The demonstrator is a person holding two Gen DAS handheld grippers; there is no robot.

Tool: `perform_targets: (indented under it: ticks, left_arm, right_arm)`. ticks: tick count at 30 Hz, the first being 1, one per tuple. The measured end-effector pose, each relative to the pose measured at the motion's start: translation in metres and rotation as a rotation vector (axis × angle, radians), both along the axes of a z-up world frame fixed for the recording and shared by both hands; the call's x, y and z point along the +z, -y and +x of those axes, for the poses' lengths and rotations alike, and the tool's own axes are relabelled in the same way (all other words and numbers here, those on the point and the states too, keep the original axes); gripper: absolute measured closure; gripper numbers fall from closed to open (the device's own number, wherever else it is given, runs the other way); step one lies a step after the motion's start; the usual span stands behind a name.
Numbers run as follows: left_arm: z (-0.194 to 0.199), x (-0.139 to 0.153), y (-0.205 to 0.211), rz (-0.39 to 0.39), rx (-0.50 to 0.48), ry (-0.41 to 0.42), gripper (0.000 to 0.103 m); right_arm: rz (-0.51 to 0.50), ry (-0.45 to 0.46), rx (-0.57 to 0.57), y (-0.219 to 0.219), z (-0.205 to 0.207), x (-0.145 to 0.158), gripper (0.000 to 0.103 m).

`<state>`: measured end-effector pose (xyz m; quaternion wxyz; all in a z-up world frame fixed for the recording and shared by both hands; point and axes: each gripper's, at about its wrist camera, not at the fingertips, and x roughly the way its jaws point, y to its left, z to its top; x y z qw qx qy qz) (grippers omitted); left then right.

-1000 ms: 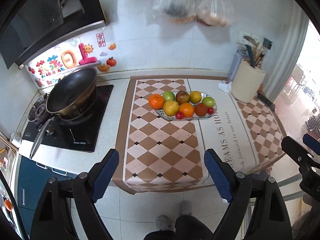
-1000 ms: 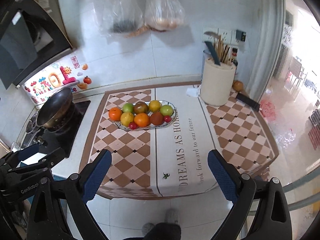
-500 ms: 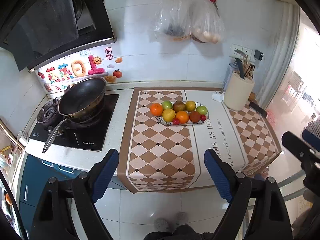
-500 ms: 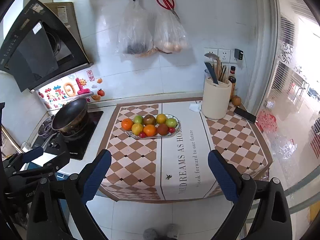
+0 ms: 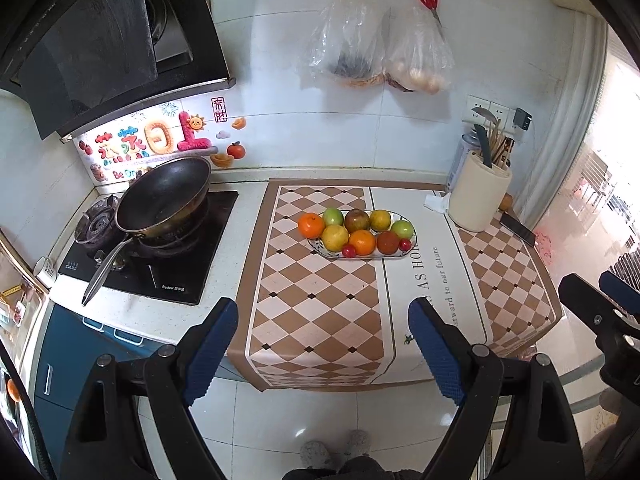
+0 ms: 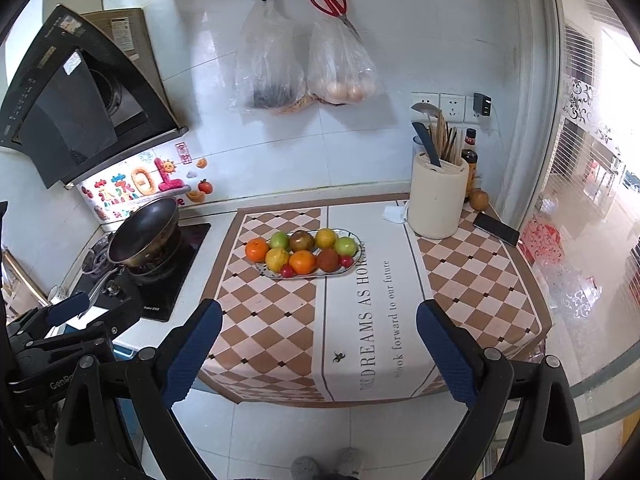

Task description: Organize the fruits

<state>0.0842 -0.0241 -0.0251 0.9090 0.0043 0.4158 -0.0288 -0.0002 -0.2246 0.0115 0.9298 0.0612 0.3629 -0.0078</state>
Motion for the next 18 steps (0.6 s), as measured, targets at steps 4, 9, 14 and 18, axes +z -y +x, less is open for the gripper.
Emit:
perform_targets:
  ticks: [4,9,14,18]
  left_arm:
    - [0.017,-0.008,0.004,0.022,0.009,0.001,0.0]
    - [0.043,-0.018,0.004,0.031,0.035,-0.006,0.0]
    - [0.072,-0.032,0.002,0.037,0.054,-0.03,0.0]
    - [0.093,-0.046,0.001,0.035,0.064,-0.066,0.0]
  right_arm:
    - [0.0,-0.013,-0.023,0.008,0.025,-0.012,0.002]
    - [-0.011,-0.039,-0.037,0.011,0.058,-0.028,0.002]
    - [-0.034,-0.073,-0.049,0.012,0.095,-0.048,0.002]
    - [-0.051,-0.098,-0.055,0.011,0.12,-0.063,0.002]
